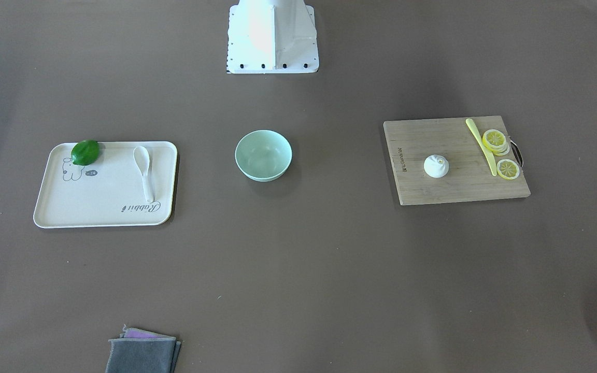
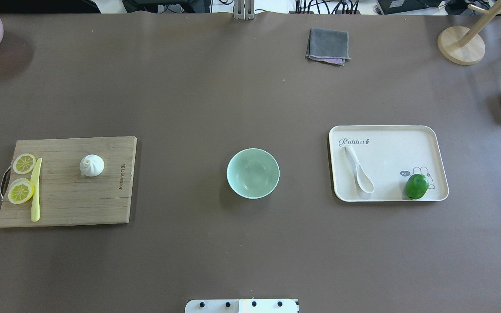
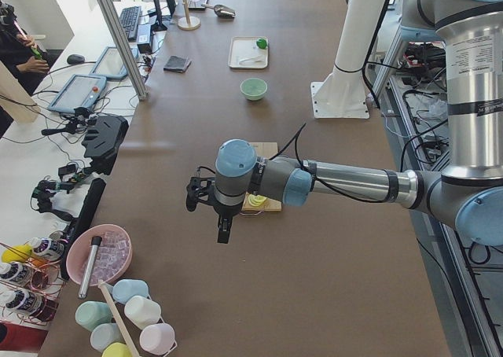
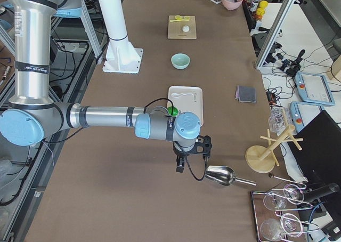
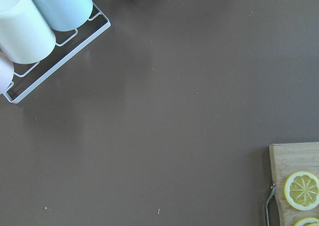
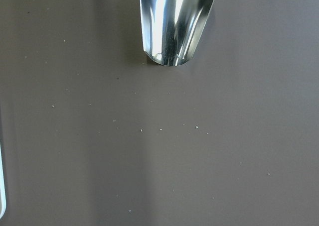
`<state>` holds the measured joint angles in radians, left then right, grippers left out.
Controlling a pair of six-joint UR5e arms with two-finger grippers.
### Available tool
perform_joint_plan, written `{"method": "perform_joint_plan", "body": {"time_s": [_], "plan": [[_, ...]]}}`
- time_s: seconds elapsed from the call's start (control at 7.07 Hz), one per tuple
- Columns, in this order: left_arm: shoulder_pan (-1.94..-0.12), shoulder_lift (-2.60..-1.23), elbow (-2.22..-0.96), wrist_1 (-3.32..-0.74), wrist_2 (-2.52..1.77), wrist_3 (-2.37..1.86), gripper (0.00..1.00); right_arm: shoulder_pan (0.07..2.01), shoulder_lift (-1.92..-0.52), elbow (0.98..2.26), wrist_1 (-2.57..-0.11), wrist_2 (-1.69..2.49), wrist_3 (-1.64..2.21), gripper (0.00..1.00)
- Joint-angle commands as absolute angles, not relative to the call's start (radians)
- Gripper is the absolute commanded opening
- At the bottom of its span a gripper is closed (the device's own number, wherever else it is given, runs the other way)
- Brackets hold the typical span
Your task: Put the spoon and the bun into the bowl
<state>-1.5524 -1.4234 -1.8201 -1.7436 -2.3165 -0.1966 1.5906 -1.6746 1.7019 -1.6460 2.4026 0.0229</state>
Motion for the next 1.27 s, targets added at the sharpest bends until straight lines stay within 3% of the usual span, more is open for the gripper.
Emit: {"method": "perform_joint_plan", "body": {"time_s": [0.0,0.42,0.71,1.13], "plan": [[-1.551,-1.427,-1.821,-1.743,-2.312,-0.198,0.98,1.589,-1.675,1.703,-1.646,2.401,0.023,1.0],[-1.551,-1.43,-1.827,-1.743,-2.315,-0.198,0.98,1.589,-1.664,1.706,-1.646,2.402,0.023,1.0],[-1.534,-1.503,-1.859,-1.765,-2.321,-0.196,0.98,1.586,-1.626,1.732,-1.647,2.404,0.014,1.0],[-1.304,-1.691,-1.85,-1.81,-2.313,-0.421,0.98,1.464,-1.549,1.75,-1.641,2.401,0.078,1.0]]}}
